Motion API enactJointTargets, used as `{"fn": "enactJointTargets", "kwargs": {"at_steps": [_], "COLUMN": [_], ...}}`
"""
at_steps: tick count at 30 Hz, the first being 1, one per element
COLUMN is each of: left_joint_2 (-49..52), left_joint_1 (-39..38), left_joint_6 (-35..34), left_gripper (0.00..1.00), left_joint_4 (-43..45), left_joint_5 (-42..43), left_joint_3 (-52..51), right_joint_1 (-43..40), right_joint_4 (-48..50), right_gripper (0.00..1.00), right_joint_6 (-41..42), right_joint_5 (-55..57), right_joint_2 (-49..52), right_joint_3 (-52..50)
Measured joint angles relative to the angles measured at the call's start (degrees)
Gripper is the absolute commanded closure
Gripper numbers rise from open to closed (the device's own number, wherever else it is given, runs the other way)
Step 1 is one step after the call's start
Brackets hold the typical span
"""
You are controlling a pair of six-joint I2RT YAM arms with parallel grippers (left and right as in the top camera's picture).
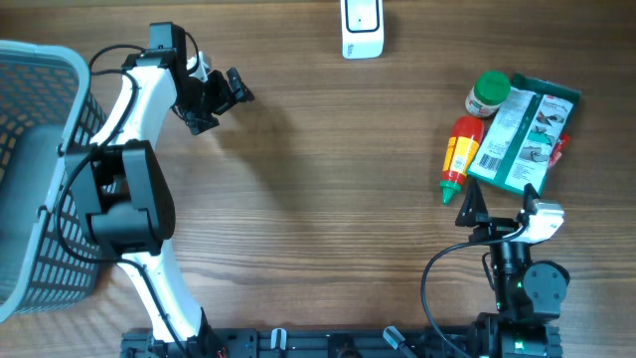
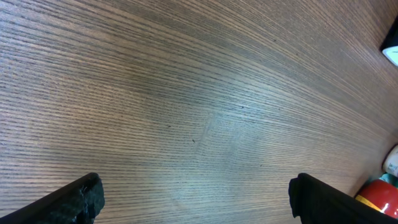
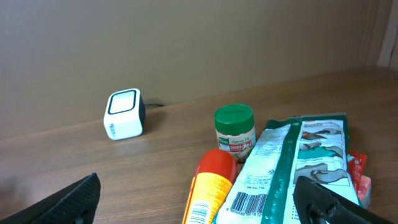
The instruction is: Scan the item barcode
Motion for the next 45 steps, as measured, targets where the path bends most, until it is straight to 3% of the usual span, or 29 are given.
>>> {"fn": "enactJointTargets", "kwargs": {"at_steps": [15, 19, 23, 30, 31, 33, 36, 39, 45], "left_joint_2": [-1.3, -18.3, -38.9, -72.9, -82.7, -91.1, -103.7, -113.7, -121.2], "left_joint_1": [-0.7, -4.6, -4.4, 3.9, 5.2, 5.6, 5.6, 5.6, 5.6], "left_joint_6": [0.2, 1.3, 1.6, 1.7, 4.2, 8.2, 13.5, 16.1, 19.1], "left_gripper": [0.0, 0.0, 0.0, 0.0, 0.0, 0.0, 0.0, 0.0, 0.0], "left_joint_4": [0.0, 2.2, 14.2, 22.2, 30.7, 43.1, 53.4, 54.4, 48.0], "left_joint_5": [-1.9, -12.8, -21.7, -25.4, -24.8, -23.0, -19.6, -18.4, -18.3], "left_joint_3": [-0.4, -1.6, -11.8, -47.7, -56.7, -66.6, -81.3, -90.0, -93.4], "right_joint_1": [0.0, 0.0, 0.0, 0.0, 0.0, 0.0, 0.0, 0.0, 0.0], "right_joint_4": [0.0, 0.0, 0.0, 0.0, 0.0, 0.0, 0.0, 0.0, 0.0], "right_gripper": [0.0, 0.0, 0.0, 0.0, 0.0, 0.0, 0.0, 0.0, 0.0], "right_joint_6": [0.4, 0.4, 0.5, 0.8, 0.8, 0.8, 0.8, 0.8, 0.8], "right_joint_5": [0.0, 0.0, 0.0, 0.0, 0.0, 0.0, 0.0, 0.0, 0.0], "right_joint_2": [0.0, 0.0, -0.1, -0.3, -0.3, -0.3, -0.3, -0.3, -0.3], "right_joint_3": [0.0, 0.0, 0.0, 0.0, 0.0, 0.0, 0.0, 0.0, 0.0]}}
